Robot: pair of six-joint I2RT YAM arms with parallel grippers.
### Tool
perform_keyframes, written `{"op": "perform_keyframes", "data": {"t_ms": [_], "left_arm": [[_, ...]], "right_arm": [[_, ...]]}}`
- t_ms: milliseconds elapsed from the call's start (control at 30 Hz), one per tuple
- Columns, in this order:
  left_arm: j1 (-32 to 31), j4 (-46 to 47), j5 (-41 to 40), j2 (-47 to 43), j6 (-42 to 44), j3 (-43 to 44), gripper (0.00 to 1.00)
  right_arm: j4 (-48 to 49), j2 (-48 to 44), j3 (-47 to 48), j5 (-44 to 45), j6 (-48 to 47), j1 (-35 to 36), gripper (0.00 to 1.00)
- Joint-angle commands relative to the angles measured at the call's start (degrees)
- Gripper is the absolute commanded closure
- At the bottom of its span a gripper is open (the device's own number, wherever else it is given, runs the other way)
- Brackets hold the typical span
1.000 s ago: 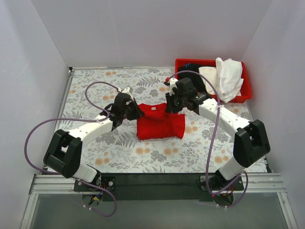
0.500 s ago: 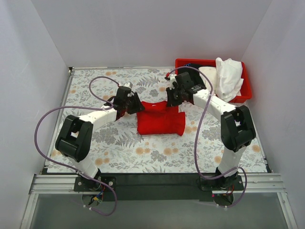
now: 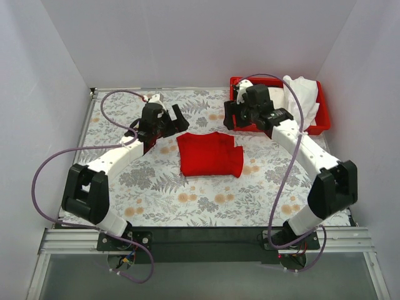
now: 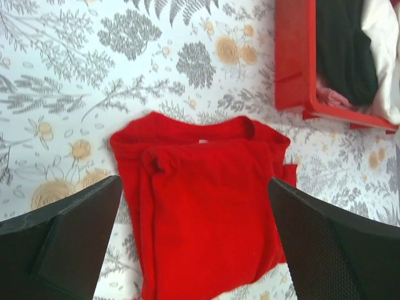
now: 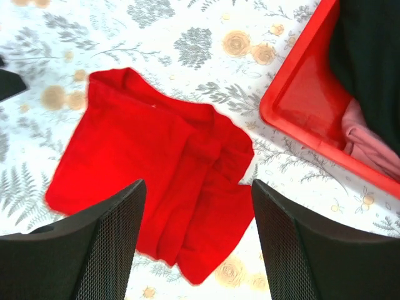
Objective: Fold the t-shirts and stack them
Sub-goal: Fold the tshirt, then neatly place the folded tshirt to the corner
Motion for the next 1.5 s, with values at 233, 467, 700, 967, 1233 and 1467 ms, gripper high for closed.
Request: {"op": "perform_keyframes", "data": {"t_ms": [233,467,700,967,1233,1467], "left_arm": [[0.1,2.6,9.4,-7.7,-1.4,-14.7,0.03],[0.0,8.7,14.7,-5.8,-3.6,-19.7,0.02],[0.0,12.9,16.7,-1.5,-5.2,-21.3,0.02],[0.1,14.0,15.3,0.8,-5.2,-22.5,0.02],[-1.2,22.8,18.5,4.3,-8.8,-25.2,0.02],[-4.8,27.7,18.4,9.4,-12.0,-24.2,0.03]], "right_arm": [[10.7,-9.5,-18.8,-6.1,3.9,2.8,0.38],[14.3,-4.1,-21.8,-3.7,5.7,4.9,0.39],[14.4,3.1,-23.3,1.7,6.3,4.9,0.4],[14.3,7.2,-24.3,4.6,6.4,5.0,0.41],[16.2,9.2,-26.5,0.9,6.7,5.1,0.43],[16.9,8.8,-27.0,-0.4,7.1,6.3,0.43]]}}
